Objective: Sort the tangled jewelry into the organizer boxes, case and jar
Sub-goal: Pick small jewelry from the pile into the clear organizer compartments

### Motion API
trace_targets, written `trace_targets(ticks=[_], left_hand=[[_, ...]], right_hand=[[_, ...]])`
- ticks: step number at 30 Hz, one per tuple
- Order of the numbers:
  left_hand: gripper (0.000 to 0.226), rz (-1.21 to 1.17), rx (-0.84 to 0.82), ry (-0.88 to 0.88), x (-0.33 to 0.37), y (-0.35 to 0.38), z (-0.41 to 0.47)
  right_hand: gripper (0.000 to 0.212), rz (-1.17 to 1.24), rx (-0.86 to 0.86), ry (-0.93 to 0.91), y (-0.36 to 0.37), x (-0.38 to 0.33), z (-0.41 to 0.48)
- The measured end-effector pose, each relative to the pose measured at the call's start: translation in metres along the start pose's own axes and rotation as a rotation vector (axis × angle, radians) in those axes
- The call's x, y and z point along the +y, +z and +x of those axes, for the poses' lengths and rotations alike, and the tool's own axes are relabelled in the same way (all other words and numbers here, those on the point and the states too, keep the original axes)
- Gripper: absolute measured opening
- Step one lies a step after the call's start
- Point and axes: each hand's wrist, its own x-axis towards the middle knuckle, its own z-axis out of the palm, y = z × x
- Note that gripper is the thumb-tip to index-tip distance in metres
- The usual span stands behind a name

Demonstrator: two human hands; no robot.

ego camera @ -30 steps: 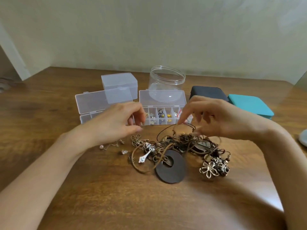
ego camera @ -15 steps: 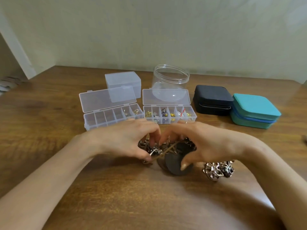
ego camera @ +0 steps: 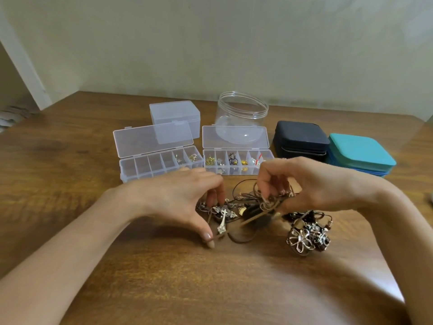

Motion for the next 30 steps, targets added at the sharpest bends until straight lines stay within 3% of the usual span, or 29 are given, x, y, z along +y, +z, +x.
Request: trace_targets(ticks=[7,10,15,17,21,26,30], left_hand=[[0.058,-0.035,0.022,0.044,-0.002,0.003,0.001],[0.065,-0.054,0.051,0.047,-0.003,0.005,0.003],[0.056,-0.034,0.085,0.063,-0.004,0.005,0.003],[0.047,-0.025,0.061,0.062,-0.003,0.005,0.004],[0.037,-0.080,0.043,0.071,0.000,0.005,0.002],[0.023,-0.157,0.090,0.091,0.000,0.000,0.000],[0.019,-0.181,0.093,0.071,0.000,-0.003,-0.002]], right_hand=[[0.038,0.033,-0.352,0.082,0.002,-0.005,-0.005],[0.035,-0.008,-0.317,0.094,0.003,-0.005,-0.003],[0.031,-0.035,0.081,0.000,-0.004,-0.005,-0.001],[0.026,-0.009,0.050,-0.025,-0.007,-0.007,-0.004],[0.029,-0.070,-0.242,0.044,0.005,-0.009,-0.001],[0.015,-0.067,-0.188,0.141,0.001,-0.005,-0.003],[0.020,-0.033,-0.198,0.075,-0.004,-0.007,-0.007]])
